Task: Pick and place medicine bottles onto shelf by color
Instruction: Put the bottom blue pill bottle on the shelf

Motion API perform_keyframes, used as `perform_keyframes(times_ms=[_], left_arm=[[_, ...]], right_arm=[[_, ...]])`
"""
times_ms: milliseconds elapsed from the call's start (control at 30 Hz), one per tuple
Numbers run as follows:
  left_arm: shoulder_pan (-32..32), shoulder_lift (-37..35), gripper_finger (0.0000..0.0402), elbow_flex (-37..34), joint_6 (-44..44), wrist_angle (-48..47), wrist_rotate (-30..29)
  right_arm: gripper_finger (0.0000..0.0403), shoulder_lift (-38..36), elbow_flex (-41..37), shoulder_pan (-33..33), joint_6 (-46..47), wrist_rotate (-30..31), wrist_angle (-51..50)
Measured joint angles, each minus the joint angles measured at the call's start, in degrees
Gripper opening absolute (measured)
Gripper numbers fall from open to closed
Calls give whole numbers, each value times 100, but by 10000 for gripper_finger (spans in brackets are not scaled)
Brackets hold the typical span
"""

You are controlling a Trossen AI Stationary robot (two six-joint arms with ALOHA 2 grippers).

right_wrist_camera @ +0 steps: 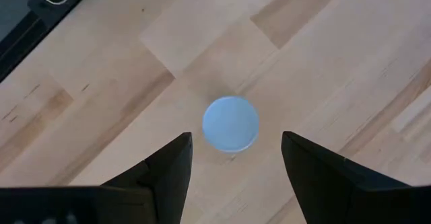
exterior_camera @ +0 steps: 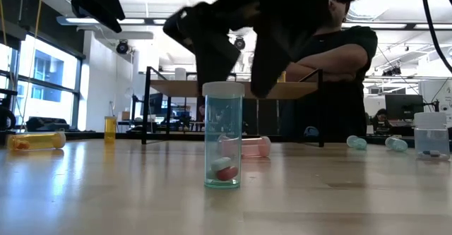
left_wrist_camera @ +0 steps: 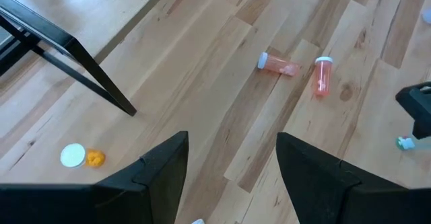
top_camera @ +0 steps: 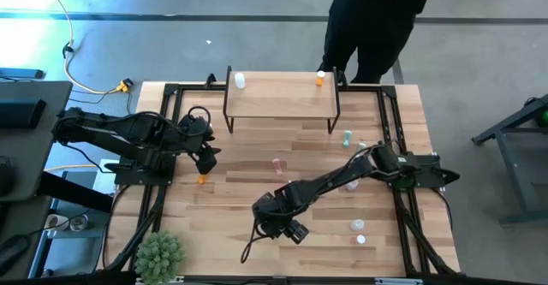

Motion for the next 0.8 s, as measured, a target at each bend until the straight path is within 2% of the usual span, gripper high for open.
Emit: perform_keyframes(times_ms=[467, 800], left_arm=[[0, 0, 216, 0, 0, 0, -2], [0, 0, 216, 0, 2, 1, -26]], right_arm=[[216, 0, -100, 111, 112, -1, 312], [138, 0, -100, 109, 244, -2, 317]])
